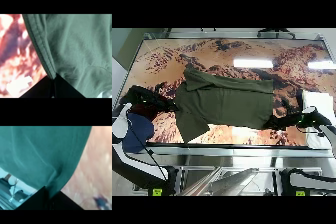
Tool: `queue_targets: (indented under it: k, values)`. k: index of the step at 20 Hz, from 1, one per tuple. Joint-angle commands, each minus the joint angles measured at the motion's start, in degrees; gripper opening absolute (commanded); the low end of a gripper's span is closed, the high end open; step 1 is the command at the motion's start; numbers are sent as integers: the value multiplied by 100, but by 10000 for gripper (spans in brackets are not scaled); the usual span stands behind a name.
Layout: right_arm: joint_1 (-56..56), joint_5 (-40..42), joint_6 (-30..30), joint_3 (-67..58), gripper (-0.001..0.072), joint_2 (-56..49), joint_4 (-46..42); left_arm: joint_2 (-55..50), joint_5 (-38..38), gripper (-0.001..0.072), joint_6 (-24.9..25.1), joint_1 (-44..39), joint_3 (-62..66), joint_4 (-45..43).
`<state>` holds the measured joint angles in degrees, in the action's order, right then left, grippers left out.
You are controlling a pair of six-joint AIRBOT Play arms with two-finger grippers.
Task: Fold the shirts.
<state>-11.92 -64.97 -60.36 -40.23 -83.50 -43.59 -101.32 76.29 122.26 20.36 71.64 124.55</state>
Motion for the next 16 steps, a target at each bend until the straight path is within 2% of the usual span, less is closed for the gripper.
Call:
queue_targets:
  k: [1, 4, 5, 8, 12, 16]
  values:
    - [120, 2, 177, -133, 41, 98, 402, 2, 184, 16, 68, -9, 116, 28]
    - [118, -260, 188, -459, 20, 629, 479, 232, 780, 15, 254, 70, 400, 1108]
    - [118, -420, 186, -647, 20, 925, 481, 470, 898, 15, 369, 111, 433, 1674]
    - [118, -846, 116, -1574, 19, 2258, 483, 1631, 1860, 15, 776, 275, 660, 3265]
    - [-151, -586, 120, -3373, 20, 4129, 457, 4124, 1353, 15, 898, 778, 1172, 4498]
    - [-1113, -363, 103, -5064, 20, 5080, 44, 6004, 592, 15, 866, 2022, 2345, 4404]
